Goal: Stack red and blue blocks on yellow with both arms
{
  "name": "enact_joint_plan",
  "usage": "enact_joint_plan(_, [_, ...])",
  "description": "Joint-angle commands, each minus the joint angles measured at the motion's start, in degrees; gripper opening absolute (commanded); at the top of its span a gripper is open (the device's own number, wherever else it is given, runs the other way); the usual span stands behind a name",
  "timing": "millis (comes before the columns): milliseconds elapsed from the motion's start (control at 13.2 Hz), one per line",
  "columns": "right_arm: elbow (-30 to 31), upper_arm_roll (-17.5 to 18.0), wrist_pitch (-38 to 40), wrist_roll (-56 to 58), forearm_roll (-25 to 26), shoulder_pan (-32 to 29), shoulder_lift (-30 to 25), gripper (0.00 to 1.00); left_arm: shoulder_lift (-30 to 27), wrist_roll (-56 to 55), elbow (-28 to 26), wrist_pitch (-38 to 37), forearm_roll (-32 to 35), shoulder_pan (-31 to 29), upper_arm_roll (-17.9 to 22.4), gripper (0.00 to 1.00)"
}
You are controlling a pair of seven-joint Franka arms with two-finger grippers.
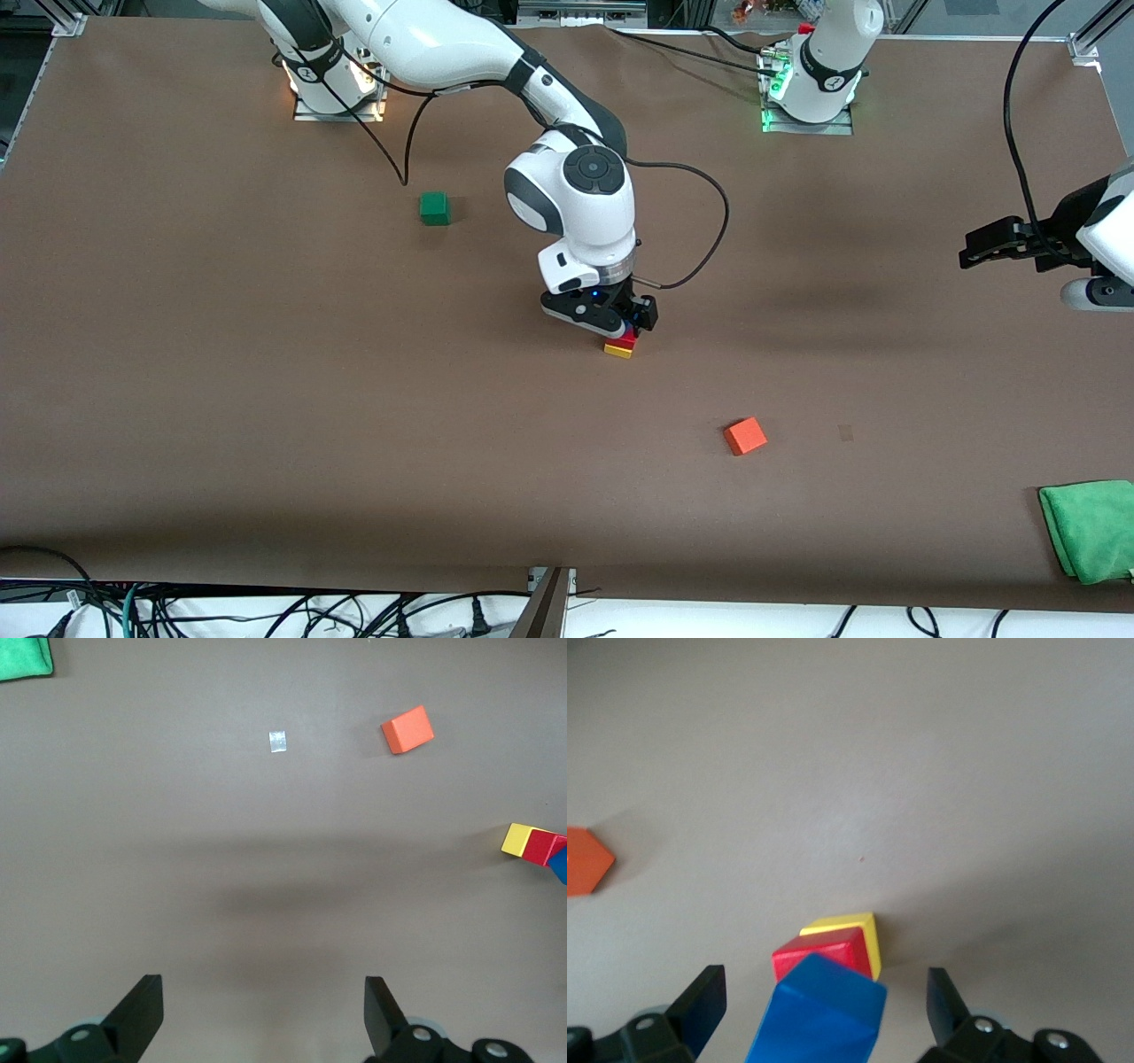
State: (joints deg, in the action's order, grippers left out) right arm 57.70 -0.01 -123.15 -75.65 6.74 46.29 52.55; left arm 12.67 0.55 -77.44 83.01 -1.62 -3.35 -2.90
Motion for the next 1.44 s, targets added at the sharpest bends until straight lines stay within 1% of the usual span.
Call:
enact_joint_plan(0, [-0.6, 0.9, 8.8, 5.5, -1.2, -4.6, -5.9, 1.0, -1.3, 0.5, -1.1, 0.5, -0.2, 0.4, 0.1, 1.0])
enact_joint_plan(151, [-0.6, 0.4, 15.7, 15.2, -6.6, -9.4, -10.6, 1.0, -1.3, 0.4, -1.1, 0.5, -0.2, 0.4, 0.1, 1.0])
enact_joint_plan(303, [0.1, 0.4, 22.2, 25.3, -9.5, -15.2, -15.4, 1.0, -1.3, 0.3, -1.1, 0.5, -0.3, 0.4, 0.0, 1.0])
enact_joint_plan(378, [1.2, 0.2, 27.6, 29.9, -9.7, -16.8, -18.0, 1.0, -1.3, 0.2, -1.1, 0.5, -0.2, 0.4, 0.1, 1.0])
enact_joint_plan(454, [2.6, 0.1, 30.5, 33.7, -9.7, -19.1, -20.7, 1.0, -1.3, 0.1, -1.1, 0.5, -0.2, 0.4, 0.1, 1.0])
enact_joint_plan(529, [5.5, 0.1, 32.4, 37.2, -9.8, -21.0, -24.6, 1.0, -1.3, 0.0, -1.1, 0.5, -0.3, 0.4, 0.1, 1.0])
enact_joint_plan(681, [14.9, -1.0, 34.4, 48.0, -10.2, -25.3, -34.0, 1.0, -1.3, 0.0, -1.1, 0.5, -0.3, 0.3, 0.2, 1.0])
enact_joint_plan(832, [27.8, -5.6, 32.3, 56.8, -10.2, -25.6, -43.7, 1.0, -1.3, 0.0, -1.1, 0.6, -0.3, 0.2, 0.4, 1.0])
enact_joint_plan(908, [33.9, -7.2, 29.4, 60.1, -10.2, -25.6, -47.7, 1.0, -1.3, -0.1, -1.1, 0.6, -0.3, 0.2, 0.4, 1.0])
enact_joint_plan(983, [38.7, -9.2, 26.3, 64.4, -10.2, -25.6, -50.8, 1.0, -1.3, -0.1, -1.1, 0.6, -0.4, 0.0, 0.5, 1.0])
enact_joint_plan(1059, [40.5, -10.1, 25.3, 67.4, -10.1, -25.6, -51.8, 1.0, -1.3, -0.1, -1.1, 0.6, -0.4, -0.2, 0.6, 1.0])
enact_joint_plan(1361, [38.5, -10.2, 25.6, 67.2, -9.4, -25.7, -50.4, 1.0, -1.3, 0.0, -1.1, 0.6, -0.5, -1.3, 0.6, 1.0])
